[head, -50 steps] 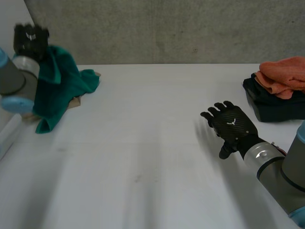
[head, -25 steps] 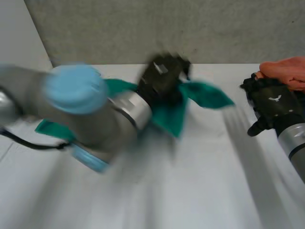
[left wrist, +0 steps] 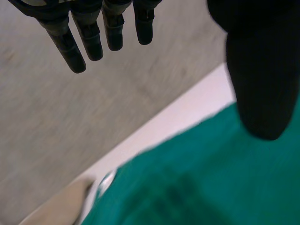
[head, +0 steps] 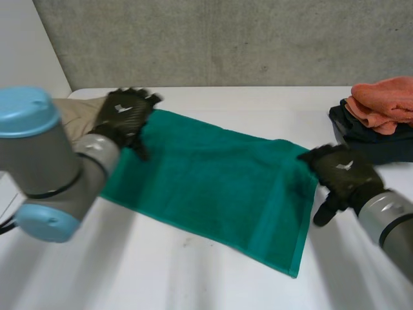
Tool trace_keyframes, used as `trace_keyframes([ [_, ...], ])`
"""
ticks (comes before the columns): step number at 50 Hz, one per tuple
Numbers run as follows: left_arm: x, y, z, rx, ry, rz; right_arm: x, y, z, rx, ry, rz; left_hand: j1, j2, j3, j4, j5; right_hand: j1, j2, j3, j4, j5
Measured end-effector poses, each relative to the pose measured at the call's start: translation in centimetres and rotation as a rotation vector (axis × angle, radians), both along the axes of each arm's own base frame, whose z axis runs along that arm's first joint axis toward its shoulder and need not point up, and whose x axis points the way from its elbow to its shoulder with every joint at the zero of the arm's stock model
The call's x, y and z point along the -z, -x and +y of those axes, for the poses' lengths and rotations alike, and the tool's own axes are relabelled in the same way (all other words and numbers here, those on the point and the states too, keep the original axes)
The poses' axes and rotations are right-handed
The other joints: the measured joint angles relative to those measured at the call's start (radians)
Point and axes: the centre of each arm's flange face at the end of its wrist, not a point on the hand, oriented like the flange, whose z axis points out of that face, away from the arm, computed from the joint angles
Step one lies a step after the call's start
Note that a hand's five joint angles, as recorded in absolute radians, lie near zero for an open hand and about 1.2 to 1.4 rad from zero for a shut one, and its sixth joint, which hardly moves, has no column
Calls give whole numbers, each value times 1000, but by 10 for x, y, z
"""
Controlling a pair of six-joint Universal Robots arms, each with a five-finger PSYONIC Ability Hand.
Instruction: Fold the laundry.
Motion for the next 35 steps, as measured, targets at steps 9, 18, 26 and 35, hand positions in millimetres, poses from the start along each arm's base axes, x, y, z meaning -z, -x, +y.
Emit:
trace_keyframes([
  [9, 38, -77, -45, -22, -43, -190, 43, -39, 50, -129, -195, -20, 0, 19, 8, 27, 0, 4, 5, 11, 16, 14],
  [18, 66, -109, -78, 22, -68, -225, 73, -49, 55, -117, -131, -21, 45, 29, 26, 40, 0, 86, 96, 107, 105, 104],
  [26, 74, -105, -84, 34, -78, -218, 83, -52, 51, -126, -55, 16, 47, 29, 26, 40, 1, 137, 131, 158, 153, 157],
  [35, 72, -92, -79, 61, -74, -213, 88, -53, 42, -115, -1, 44, 47, 29, 26, 40, 0, 273, 278, 289, 288, 267],
])
